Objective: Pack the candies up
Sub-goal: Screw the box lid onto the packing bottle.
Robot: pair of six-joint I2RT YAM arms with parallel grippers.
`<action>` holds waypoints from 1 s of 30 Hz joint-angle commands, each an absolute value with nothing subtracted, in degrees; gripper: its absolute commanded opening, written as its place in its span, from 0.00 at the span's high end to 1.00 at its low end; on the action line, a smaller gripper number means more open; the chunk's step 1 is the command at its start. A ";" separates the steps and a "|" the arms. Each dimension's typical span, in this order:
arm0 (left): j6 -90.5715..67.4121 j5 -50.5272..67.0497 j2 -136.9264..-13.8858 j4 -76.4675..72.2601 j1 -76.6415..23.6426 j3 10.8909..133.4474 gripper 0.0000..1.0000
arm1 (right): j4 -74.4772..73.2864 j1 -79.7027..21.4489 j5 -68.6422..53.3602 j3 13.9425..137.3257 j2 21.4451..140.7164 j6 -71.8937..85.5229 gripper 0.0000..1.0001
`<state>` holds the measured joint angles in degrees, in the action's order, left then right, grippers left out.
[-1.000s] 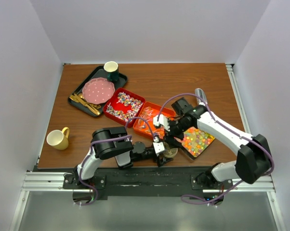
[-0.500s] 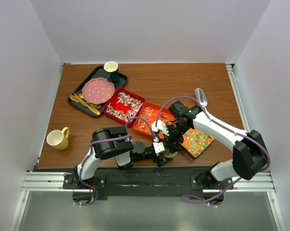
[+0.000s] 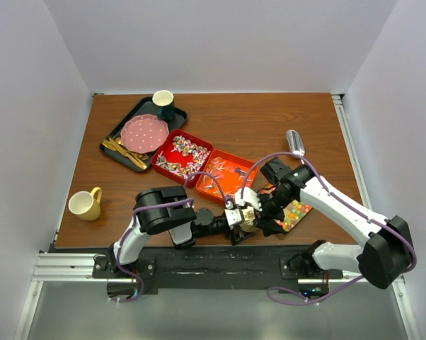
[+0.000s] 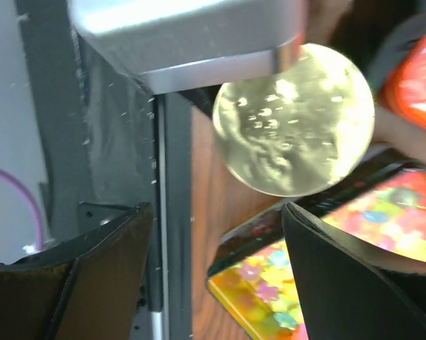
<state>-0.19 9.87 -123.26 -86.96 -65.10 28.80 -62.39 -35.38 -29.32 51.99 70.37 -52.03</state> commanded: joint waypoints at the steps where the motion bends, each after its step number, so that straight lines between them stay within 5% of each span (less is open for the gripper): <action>1: 0.70 6.50 -127.53 -91.58 -63.11 26.98 1.00 | -55.03 -35.07 -29.53 53.53 66.80 -51.93 0.19; 11: 0.53 7.38 -127.18 -91.32 -63.19 26.98 1.00 | -53.78 -35.07 -34.71 53.96 71.98 -70.30 0.12; 13: 0.53 7.38 -127.27 -91.32 -63.19 26.89 1.00 | -53.97 -35.16 -35.50 53.96 73.38 -72.85 0.01; 30: 0.62 7.29 -127.53 -90.97 -63.19 27.16 1.00 | -53.17 -35.24 -36.65 52.82 81.04 -79.02 0.06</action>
